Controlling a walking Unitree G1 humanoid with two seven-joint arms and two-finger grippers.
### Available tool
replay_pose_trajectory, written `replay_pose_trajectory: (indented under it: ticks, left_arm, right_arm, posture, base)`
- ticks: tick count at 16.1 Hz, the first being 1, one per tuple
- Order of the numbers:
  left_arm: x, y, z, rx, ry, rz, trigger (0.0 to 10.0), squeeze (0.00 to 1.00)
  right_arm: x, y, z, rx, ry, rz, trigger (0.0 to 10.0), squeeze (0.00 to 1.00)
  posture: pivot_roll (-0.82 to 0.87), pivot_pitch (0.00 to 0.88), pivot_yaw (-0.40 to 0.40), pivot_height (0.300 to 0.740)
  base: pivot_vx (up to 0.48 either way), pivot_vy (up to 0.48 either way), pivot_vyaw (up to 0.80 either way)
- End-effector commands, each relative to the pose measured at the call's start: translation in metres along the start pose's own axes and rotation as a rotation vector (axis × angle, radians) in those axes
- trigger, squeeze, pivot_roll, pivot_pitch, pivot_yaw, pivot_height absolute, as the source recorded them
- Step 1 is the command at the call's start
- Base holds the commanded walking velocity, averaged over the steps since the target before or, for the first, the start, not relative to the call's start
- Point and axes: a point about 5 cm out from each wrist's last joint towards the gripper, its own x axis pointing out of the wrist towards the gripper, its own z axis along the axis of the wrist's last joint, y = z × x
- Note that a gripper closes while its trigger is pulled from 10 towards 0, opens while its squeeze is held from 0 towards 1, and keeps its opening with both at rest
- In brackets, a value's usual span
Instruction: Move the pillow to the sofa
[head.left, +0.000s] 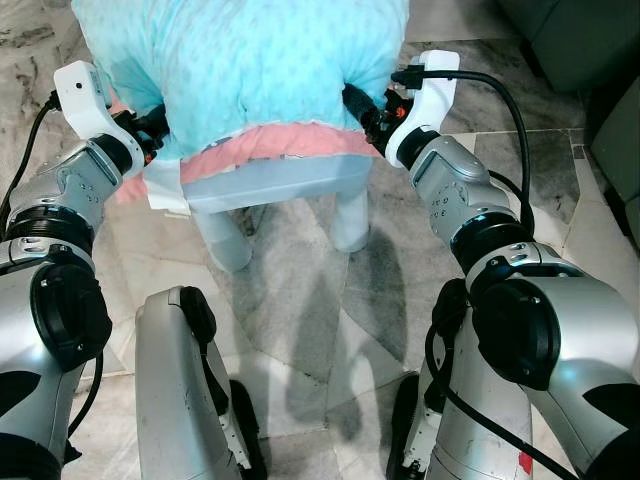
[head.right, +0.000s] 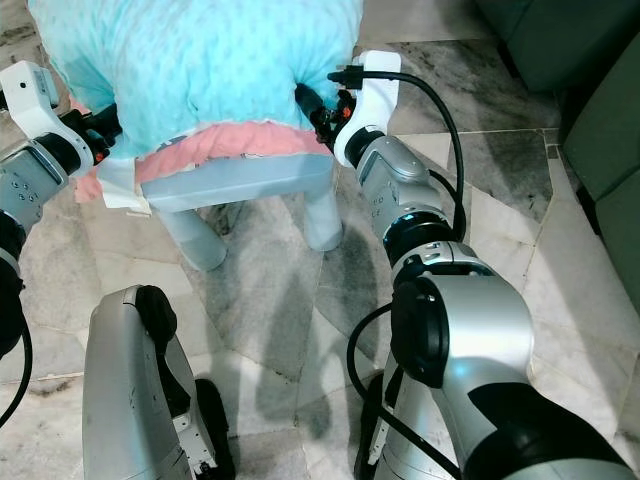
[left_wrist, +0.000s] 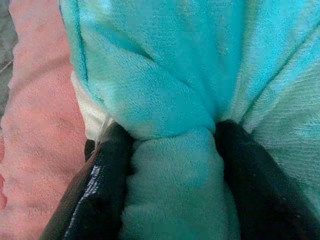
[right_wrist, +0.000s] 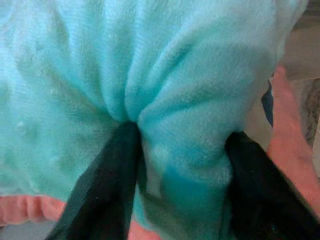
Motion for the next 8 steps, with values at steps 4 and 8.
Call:
replay_pose_trajectory:
  ticks: [4,8]
  left_arm:
    - [-0.001,0.0032,-0.0144,0.005,0.045,0.008,0.0,0.0]
    - [-0.0007,0.003,-0.0118,0.022,0.015,0.011,0.0,0.0]
  right_arm:
    - [-0.0002,0.0071,-0.015,0.012,0.045,0.032,0.0,0.0]
    - [0.001,0.0074,-0.0093,0.008,0.018,0.034,0.0,0.0]
  posture:
    - [0.02,0.413,0.038,0.365]
    - [0.02,0.415,0.037,0.365]
  base:
    - [0.0,0.0,0.0]
    - [0.0,0.0,0.0]
